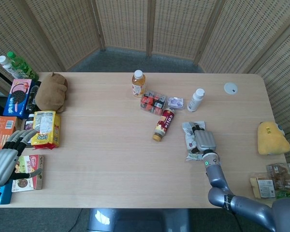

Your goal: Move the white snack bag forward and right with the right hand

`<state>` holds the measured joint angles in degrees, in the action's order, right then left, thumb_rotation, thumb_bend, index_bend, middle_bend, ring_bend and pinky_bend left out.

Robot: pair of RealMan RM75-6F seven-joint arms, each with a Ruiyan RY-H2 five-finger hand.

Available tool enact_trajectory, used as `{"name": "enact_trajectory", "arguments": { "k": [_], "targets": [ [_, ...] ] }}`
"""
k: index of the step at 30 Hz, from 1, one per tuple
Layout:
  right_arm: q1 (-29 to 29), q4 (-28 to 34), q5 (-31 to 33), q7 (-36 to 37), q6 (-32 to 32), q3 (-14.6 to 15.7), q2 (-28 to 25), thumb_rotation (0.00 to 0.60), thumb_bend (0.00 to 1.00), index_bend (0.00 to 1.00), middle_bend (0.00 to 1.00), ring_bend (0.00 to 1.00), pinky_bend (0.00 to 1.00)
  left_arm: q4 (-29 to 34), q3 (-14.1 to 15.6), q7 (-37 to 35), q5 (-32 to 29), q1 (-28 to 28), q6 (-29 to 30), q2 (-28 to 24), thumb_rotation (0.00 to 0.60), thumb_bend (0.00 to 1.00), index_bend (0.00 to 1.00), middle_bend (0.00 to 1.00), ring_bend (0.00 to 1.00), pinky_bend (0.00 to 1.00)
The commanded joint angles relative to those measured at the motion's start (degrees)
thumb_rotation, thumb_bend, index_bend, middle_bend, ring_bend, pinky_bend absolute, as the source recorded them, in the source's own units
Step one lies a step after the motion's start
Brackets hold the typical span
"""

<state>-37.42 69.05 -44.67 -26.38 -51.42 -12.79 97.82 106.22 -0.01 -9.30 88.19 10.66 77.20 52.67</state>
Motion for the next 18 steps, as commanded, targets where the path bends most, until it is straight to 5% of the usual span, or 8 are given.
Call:
{"name": "enact_trajectory", "arguments": {
  "k": [1, 8, 11, 18],
  "targets": [
    [-0.1, -0.3, -0.5, 0.5, -0.2, -0.1, 0.1, 0.600, 0.00, 0.02, 0.27, 0.58, 0.90, 0.1, -0.1, 0.0, 0.0, 0.0, 0.2, -0.1, 0.574, 0.07, 0.00, 0.00, 0.00, 0.00],
    [-0.1, -0.3, -2.5, 2.9, -1.3, -0.9, -0.3, 0.600, 0.06, 0.27, 0.59, 0.96, 1.00, 0.0, -0.1, 0.2, 0.2, 0.0, 0.4, 0.2, 0.576, 0.07, 0.00, 0.00, 0.00, 0.00],
    [0.1, -0.3, -2.7, 3.3, -1.4, -0.7, -0.5, 0.600, 0.07, 0.36, 0.69, 1.00, 1.00, 0.0, -0.2, 0.2, 0.2, -0.1, 0.5, 0.2, 0.574, 0.07, 0.00, 0.00, 0.00, 0.00],
    [0.1, 1.6, -3.4, 4.0, -2.0, -1.4, -2.5, 0.600, 0.10, 0.41, 0.74, 1.00, 1.00, 0.1, -0.2, 0.3, 0.4, -0.4, 1.0, 0.1, 0.575, 0.07, 0.00, 0.00, 0.00, 0.00]
  ]
}}
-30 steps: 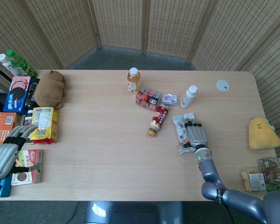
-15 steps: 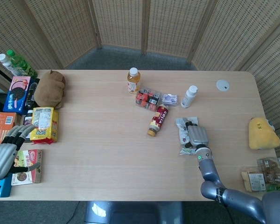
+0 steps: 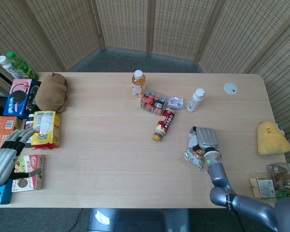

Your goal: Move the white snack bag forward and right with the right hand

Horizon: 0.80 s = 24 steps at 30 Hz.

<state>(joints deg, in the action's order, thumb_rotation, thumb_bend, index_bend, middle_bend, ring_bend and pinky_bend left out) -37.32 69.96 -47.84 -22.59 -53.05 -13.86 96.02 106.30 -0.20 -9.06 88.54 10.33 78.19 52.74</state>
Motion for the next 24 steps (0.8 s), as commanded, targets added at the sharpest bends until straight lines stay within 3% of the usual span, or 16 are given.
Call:
{"name": "enact_trajectory", "arguments": {
  "k": [1, 24],
  "targets": [
    [0.0, 1.3, -0.4, 0.3, -0.5, -0.6, -1.3, 0.600, 0.10, 0.42, 0.75, 1.00, 1.00, 0.0, 0.0, 0.0, 0.0, -0.1, 0.1, 0.0, 0.574, 0.07, 0.00, 0.00, 0.00, 0.00],
    [-3.8, 18.9, -1.8, 0.7, -2.4, -8.4, -18.4, 0.600, 0.11, 0.44, 0.77, 1.00, 1.00, -0.1, 0.5, 0.5, 0.3, -0.4, 0.1, 1.1, 0.571, 0.07, 0.00, 0.00, 0.00, 0.00]
  ]
}}
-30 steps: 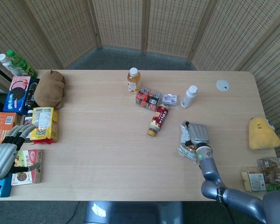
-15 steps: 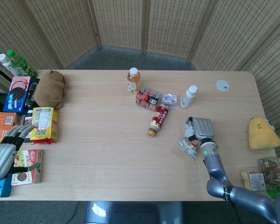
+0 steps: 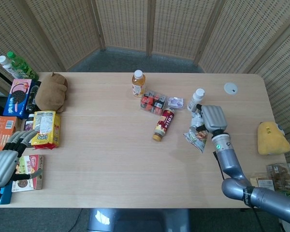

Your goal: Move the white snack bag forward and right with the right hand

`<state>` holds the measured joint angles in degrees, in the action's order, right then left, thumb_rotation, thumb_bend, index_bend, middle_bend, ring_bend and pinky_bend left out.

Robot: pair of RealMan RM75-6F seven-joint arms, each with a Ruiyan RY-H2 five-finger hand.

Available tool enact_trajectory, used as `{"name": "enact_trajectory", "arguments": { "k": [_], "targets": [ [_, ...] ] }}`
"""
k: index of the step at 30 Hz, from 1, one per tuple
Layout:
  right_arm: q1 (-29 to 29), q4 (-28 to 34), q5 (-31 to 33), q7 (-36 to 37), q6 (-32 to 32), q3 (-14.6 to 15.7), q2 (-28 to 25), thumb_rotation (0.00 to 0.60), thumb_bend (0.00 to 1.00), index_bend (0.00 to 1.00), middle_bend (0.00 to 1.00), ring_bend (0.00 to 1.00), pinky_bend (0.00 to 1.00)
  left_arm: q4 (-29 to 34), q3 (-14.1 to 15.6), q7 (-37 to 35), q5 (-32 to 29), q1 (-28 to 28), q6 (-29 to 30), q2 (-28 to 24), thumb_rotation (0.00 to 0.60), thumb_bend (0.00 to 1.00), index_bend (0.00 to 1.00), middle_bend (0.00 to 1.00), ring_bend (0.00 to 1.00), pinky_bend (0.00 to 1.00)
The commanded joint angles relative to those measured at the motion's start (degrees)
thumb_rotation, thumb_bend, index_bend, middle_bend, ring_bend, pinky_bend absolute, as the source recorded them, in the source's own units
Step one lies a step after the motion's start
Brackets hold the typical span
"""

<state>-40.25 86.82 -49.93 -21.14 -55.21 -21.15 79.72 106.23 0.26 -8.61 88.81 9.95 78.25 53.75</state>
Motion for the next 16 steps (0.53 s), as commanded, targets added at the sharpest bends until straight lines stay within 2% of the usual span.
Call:
{"name": "enact_trajectory", "arguments": {
  "k": [1, 9, 16],
  "targets": [
    [-1.2, 3.2, 0.6, -0.8, -0.2, -1.6, -3.1, 0.600, 0.11, 0.44, 0.77, 1.00, 1.00, 0.0, 0.0, 0.0, 0.0, -0.1, 0.1, 0.1, 0.572, 0.07, 0.00, 0.00, 0.00, 0.00],
    [-3.5, 8.9, 3.1, -2.4, -0.4, -4.0, -9.4, 0.600, 0.11, 0.45, 0.77, 1.00, 1.00, 0.0, 0.3, 0.0, 0.1, -0.6, 0.7, 0.3, 0.574, 0.07, 0.00, 0.00, 0.00, 0.00],
    [-5.1, 10.8, 4.5, -3.4, -0.9, -3.6, -11.8, 0.600, 0.10, 0.45, 0.78, 1.00, 1.00, 0.1, 0.4, 0.2, 0.3, -0.9, 1.1, 0.3, 0.574, 0.07, 0.00, 0.00, 0.00, 0.00]
  ]
}}
